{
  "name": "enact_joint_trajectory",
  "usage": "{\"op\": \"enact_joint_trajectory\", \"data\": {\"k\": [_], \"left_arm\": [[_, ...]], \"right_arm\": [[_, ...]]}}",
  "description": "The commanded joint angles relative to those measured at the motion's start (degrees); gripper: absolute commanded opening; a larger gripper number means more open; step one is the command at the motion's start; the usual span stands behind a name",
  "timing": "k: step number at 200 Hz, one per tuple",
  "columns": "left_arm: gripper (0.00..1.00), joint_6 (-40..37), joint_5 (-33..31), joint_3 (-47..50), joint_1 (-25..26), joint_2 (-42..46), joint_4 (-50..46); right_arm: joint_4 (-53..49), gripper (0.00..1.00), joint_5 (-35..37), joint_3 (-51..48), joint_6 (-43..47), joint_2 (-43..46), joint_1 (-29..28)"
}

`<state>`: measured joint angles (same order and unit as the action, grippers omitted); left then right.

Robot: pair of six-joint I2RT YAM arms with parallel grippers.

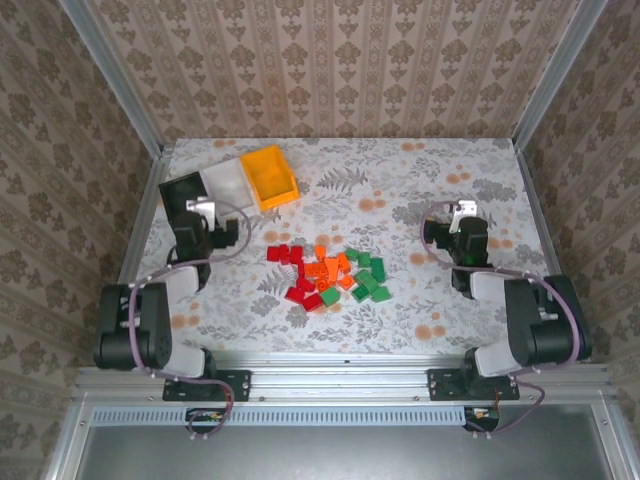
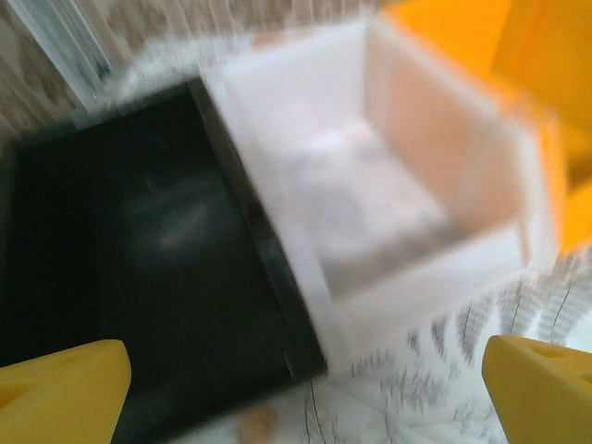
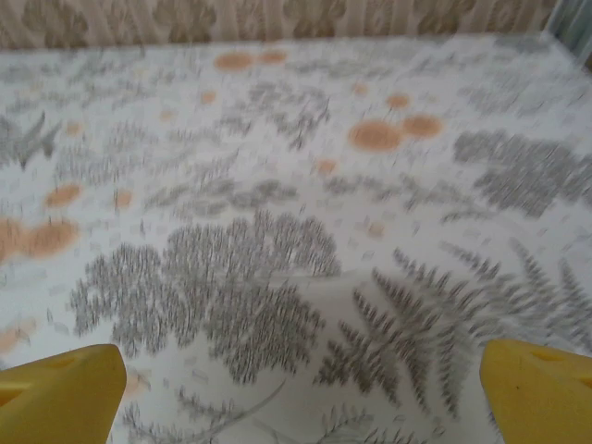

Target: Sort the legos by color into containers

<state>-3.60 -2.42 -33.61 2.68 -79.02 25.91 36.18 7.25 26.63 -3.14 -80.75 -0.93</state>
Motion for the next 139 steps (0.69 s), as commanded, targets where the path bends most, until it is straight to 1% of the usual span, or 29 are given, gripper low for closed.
{"op": "enact_joint_trajectory", "data": {"k": [1,3,11,15,19,25,34,40,44,48,56,60,64,68,75,79,86,94,108,114,120,127,139], "left_arm": [[1.00,1.2,-7.3,-10.1,2.4,9.8,-16.9],[1.00,1.9,-7.7,-10.8,2.6,10.4,-17.7],[1.00,5.1,-8.8,-13.5,3.2,12.8,-20.8],[1.00,7.3,-9.4,-14.8,3.6,13.8,-22.3],[1.00,9.8,-10.4,-16.1,4.0,14.7,-23.8],[1.00,14.4,-12.0,-18.0,4.5,15.9,-26.1],[1.00,22.9,-12.5,-20.3,4.6,17.4,-29.7],[1.00,27.4,-12.0,-21.0,4.3,18.3,-31.8],[1.00,29.5,-11.6,-21.0,4.0,18.9,-32.5],[1.00,31.4,-11.9,-20.6,3.9,19.5,-33.0],[1.00,36.0,-14.7,-18.8,3.3,20.6,-32.8],[1.00,39.1,-15.6,-17.5,2.8,21.0,-31.8],[1.00,40.9,-14.7,-16.0,1.8,21.3,-30.1],[1.00,41.5,-11.7,-14.9,0.2,21.4,-27.8],[1.00,41.6,-6.1,-13.3,-2.7,20.8,-24.6],[1.00,42.2,-4.5,-13.5,-3.8,19.9,-24.6],[1.00,42.7,-4.3,-15.9,-4.9,17.5,-27.3],[0.95,41.1,-3.7,-20.6,-5.3,13.2,-32.1],[0.78,38.1,-1.3,-30.6,-4.8,3.4,-40.7],[0.74,37.5,-0.4,-34.8,-4.6,-0.6,-44.1],[0.71,37.2,-0.5,-38.1,-4.2,-4.4,-46.6],[0.70,37.2,-1.8,-40.8,-3.8,-8.4,-48.3],[0.68,37.4,-4.4,-44.1,-3.6,-14.0,-49.5]], "right_arm": [[-19.3,1.00,6.6,10.6,-0.8,10.0,-3.1],[-20.2,1.00,6.8,11.1,-1.0,10.3,-3.4],[-28.7,1.00,12.0,16.3,-3.5,12.7,-5.9],[-32.3,1.00,13.3,18.8,-5.2,13.7,-6.8],[-35.4,1.00,12.7,20.8,-6.8,14.3,-7.3],[-37.3,1.00,9.9,22.4,-10.5,15.6,-6.9],[-36.4,1.00,3.4,21.7,-17.6,18.1,-5.1],[-32.9,1.00,-2.4,19.2,-22.7,19.9,-3.0],[-30.0,1.00,-5.1,17.1,-26.0,20.9,-1.9],[-28.0,1.00,-5.3,15.2,-29.9,21.8,-1.0],[-28.4,1.00,-1.9,13.0,-38.3,22.9,0.2],[-28.8,1.00,-1.8,12.6,-39.9,22.9,0.8],[-28.6,1.00,-4.2,12.5,-39.9,22.5,2.0],[-28.4,0.99,-6.9,12.7,-38.7,21.7,2.6],[-29.5,0.94,-10.4,13.9,-36.4,20.2,3.0],[-31.4,0.91,-11.3,14.9,-35.6,19.3,3.0],[-34.3,0.86,-12.4,16.5,-35.1,17.7,2.9],[-37.1,0.77,-13.8,18.0,-34.9,16.0,2.9],[-39.7,0.65,-16.2,19.7,-34.5,13.1,2.5],[-39.6,0.61,-16.9,19.8,-34.3,12.2,2.3],[-39.7,0.56,-17.5,19.9,-34.3,11.2,2.1],[-39.8,0.52,-17.9,20.0,-34.3,10.4,1.8],[-40.1,0.50,-18.2,20.2,-34.1,9.8,1.2]]}}
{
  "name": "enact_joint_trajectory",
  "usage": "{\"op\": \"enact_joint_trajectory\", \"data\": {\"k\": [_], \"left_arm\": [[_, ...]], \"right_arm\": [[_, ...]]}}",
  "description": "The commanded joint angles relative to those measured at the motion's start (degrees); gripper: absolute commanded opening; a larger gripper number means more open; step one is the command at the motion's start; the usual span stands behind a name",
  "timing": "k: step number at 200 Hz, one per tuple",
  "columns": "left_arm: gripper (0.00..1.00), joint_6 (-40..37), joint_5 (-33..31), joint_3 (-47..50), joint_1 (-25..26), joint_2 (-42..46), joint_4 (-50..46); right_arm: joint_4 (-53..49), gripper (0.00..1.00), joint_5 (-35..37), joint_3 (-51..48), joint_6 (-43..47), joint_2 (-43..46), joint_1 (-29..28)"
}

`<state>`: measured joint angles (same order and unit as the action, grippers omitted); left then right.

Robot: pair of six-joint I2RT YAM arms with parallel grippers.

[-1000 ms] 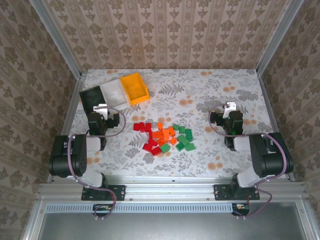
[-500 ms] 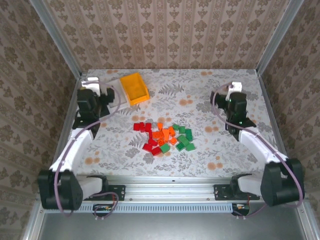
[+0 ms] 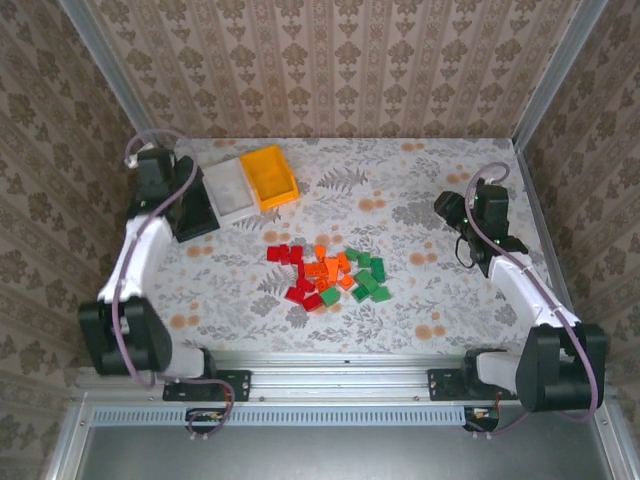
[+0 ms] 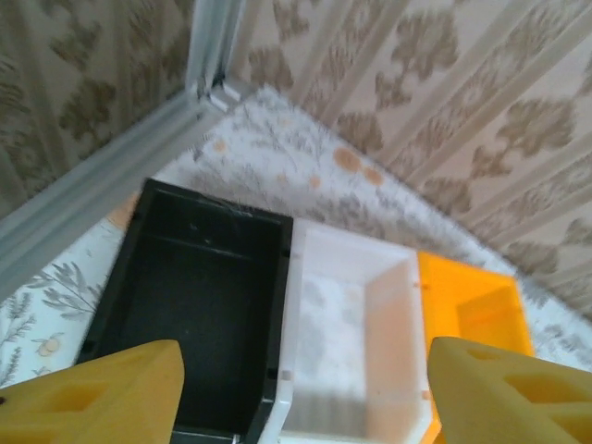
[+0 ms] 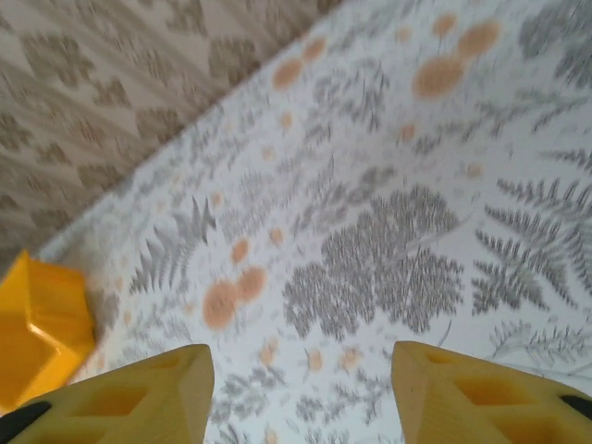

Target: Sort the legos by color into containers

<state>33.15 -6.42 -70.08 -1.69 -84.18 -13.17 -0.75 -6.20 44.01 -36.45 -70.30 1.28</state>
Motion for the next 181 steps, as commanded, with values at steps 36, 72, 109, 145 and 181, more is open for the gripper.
{"op": "enact_joint_trajectory", "data": {"k": [36,72,109,145,181], "left_arm": [[0.62,-1.4,-1.8,-20.5,1.1,-25.0,-16.7],[0.55,-5.4,1.8,-28.0,2.3,-35.4,-18.1],[0.33,-9.0,-2.9,-31.3,4.4,-40.3,-20.9],[0.16,-13.7,-8.8,-30.7,8.4,-39.2,-19.8],[0.06,-16.7,-9.7,-32.1,13.4,-39.2,-18.6]], "right_arm": [[-4.8,0.51,-3.1,2.9,1.6,-0.3,-2.9],[-5.1,0.52,-2.9,3.0,2.3,-1.2,-4.1],[-6.1,0.50,-2.1,3.4,3.3,-1.7,-5.7],[-8.0,0.47,0.8,4.0,5.3,-2.5,-9.7],[-9.0,0.46,2.2,3.5,5.7,-4.3,-14.0]]}}
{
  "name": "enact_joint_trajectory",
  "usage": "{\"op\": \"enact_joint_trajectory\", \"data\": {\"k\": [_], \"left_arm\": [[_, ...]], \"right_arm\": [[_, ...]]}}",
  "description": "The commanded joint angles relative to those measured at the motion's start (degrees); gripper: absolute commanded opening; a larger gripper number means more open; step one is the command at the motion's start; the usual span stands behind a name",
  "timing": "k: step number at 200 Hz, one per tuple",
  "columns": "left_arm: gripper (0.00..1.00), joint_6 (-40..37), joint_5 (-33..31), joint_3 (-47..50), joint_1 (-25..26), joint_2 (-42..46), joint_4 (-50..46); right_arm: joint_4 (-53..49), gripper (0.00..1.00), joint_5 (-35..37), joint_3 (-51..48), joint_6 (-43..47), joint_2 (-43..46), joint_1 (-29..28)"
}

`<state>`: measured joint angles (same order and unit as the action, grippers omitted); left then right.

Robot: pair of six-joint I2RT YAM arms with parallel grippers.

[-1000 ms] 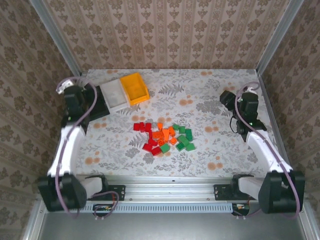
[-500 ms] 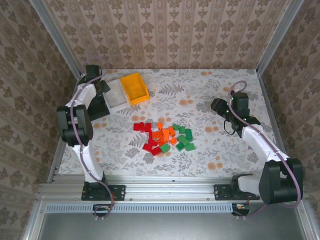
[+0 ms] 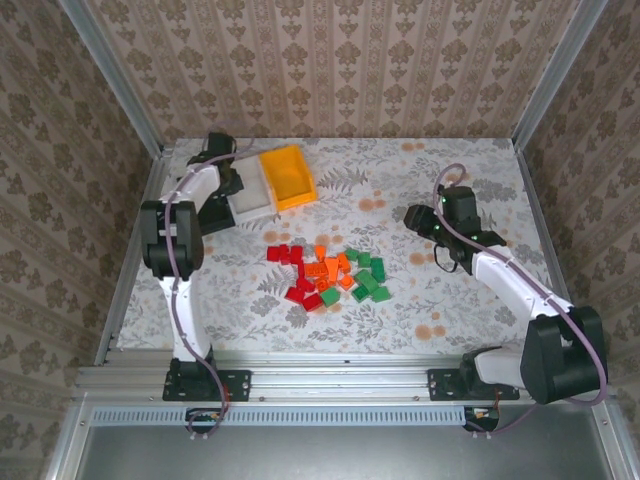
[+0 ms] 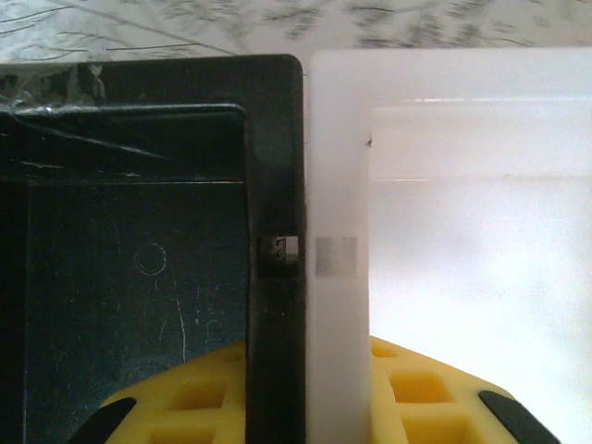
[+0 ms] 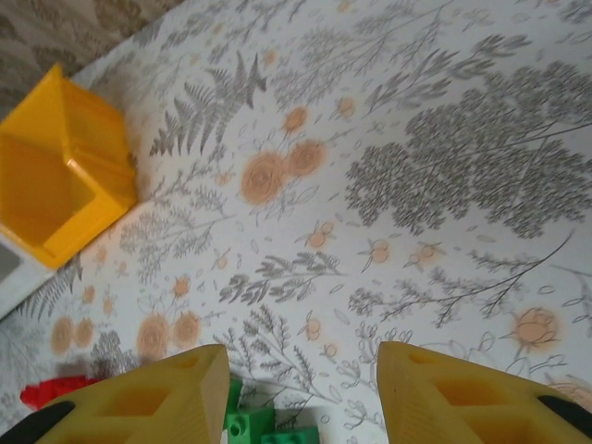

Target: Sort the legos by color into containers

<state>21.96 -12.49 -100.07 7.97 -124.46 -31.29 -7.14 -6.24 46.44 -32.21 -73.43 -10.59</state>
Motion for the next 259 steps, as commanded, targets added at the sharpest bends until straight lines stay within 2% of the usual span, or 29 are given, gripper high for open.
{"op": "enact_joint_trajectory", "data": {"k": [1,45,84,150,177,197,217,231,259], "left_arm": [[0.06,-5.5,-3.5,-2.2,3.9,1.0,-0.4],[0.02,-5.2,-0.6,-6.4,11.5,-1.1,0.0],[0.01,0.8,-0.6,-6.9,17.0,-1.5,0.3],[0.02,6.9,0.4,-6.9,21.0,-3.1,-0.3],[0.03,8.4,0.6,-6.9,21.3,-4.2,-0.8],[0.06,8.0,0.7,-7.1,21.2,-4.6,-0.9],[0.14,7.1,1.0,-7.4,21.2,-4.7,-1.6],[0.21,6.5,1.1,-7.1,21.2,-4.3,-1.3],[0.27,4.4,2.9,-8.2,21.1,-4.9,-1.3]], "right_arm": [[-2.7,0.46,2.2,1.1,1.4,-1.2,-2.2],[-3.5,0.45,4.0,-1.7,1.6,-0.9,-5.9],[-4.6,0.43,4.5,-3.5,2.0,-0.6,-7.7],[-5.4,0.42,6.2,-4.6,2.1,-2.8,-12.4],[-5.3,0.43,6.2,-4.2,2.6,-4.3,-16.9],[-6.3,0.45,6.2,-3.6,5.0,-4.9,-20.8],[-8.4,0.49,7.6,-2.7,7.7,-5.5,-24.1],[-9.0,0.51,8.8,-2.3,8.4,-5.9,-25.5],[-9.3,0.51,9.6,-1.3,8.7,-9.3,-27.5]]}}
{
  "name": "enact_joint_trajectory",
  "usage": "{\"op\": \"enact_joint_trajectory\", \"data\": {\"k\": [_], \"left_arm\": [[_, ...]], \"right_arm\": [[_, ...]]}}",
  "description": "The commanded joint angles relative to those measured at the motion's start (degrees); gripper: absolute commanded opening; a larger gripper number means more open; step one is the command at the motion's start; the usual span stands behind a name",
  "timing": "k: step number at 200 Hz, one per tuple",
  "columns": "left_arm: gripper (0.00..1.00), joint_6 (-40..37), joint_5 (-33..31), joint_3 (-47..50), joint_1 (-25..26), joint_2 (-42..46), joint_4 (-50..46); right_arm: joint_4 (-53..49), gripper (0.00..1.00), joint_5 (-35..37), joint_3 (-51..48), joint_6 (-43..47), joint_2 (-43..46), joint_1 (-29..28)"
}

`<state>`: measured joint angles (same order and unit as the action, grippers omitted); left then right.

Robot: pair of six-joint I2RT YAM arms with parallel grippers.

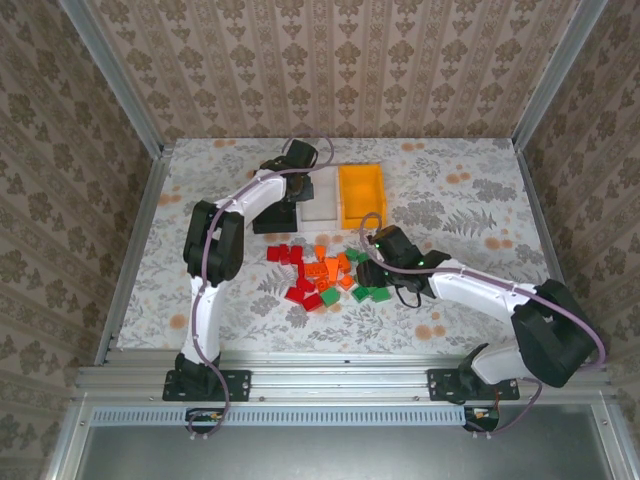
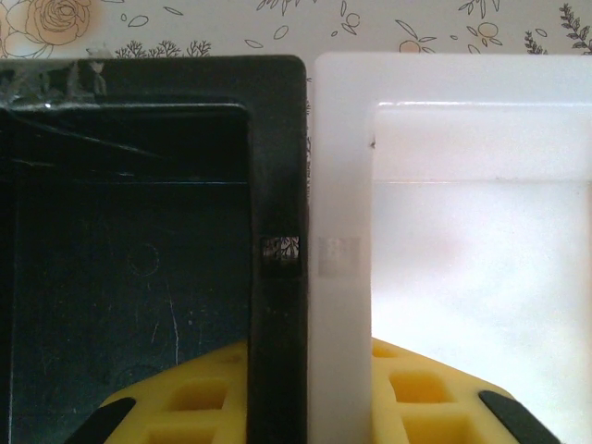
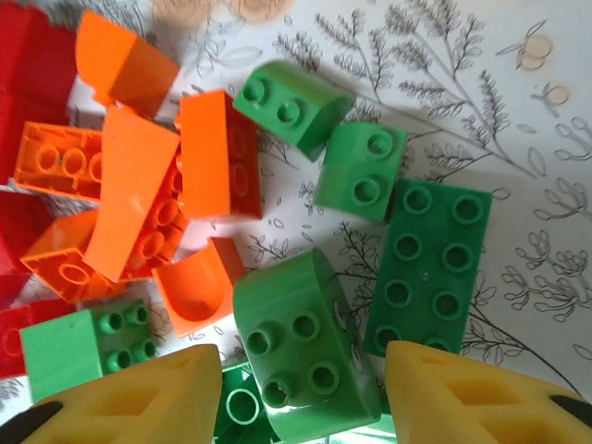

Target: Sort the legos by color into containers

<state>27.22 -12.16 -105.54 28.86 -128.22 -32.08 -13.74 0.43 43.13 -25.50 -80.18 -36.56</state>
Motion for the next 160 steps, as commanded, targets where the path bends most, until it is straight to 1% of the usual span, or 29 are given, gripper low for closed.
{"op": "enact_joint_trajectory", "data": {"k": [1,23,51,80,102,116,122,152,155,160], "left_arm": [[0.28,-0.9,2.6,-2.8,0.2,-1.2,-0.6],[0.35,-1.7,3.6,-3.6,0.1,-1.6,-1.2],[0.37,-2.3,5.9,-3.9,-0.8,-1.5,-1.1],[0.44,-3.3,9.5,-2.8,-1.3,2.3,-0.7],[0.54,-5.3,11.8,0.6,-1.3,9.3,0.9],[0.59,-5.7,11.9,4.6,-1.4,15.2,2.1],[0.64,-5.7,11.6,6.6,-1.5,17.5,3.0],[0.82,-2.9,11.9,24.1,-2.5,33.3,10.8],[0.83,-2.6,12.1,25.9,-4.0,34.8,11.6],[0.86,-2.2,12.4,28.7,-4.6,37.3,12.6]], "right_arm": [[-2.6,0.51,3.0,2.1,2.0,-2.6,-1.6],[-3.4,0.52,5.2,3.1,2.6,-3.9,-3.0],[-3.6,0.53,6.4,3.7,2.9,-5.0,-3.5],[-4.1,0.53,7.3,4.7,3.2,-6.5,-3.9],[-4.9,0.53,8.8,5.7,3.9,-7.5,-4.2],[-5.3,0.53,9.4,6.2,4.3,-8.2,-4.5],[-5.7,0.52,10.0,6.5,4.3,-8.6,-4.7],[-5.5,0.50,10.5,7.1,4.3,-9.9,-5.9],[-5.6,0.50,10.7,7.3,4.3,-10.1,-6.1],[-5.7,0.50,11.0,7.5,4.3,-10.4,-6.2]]}}
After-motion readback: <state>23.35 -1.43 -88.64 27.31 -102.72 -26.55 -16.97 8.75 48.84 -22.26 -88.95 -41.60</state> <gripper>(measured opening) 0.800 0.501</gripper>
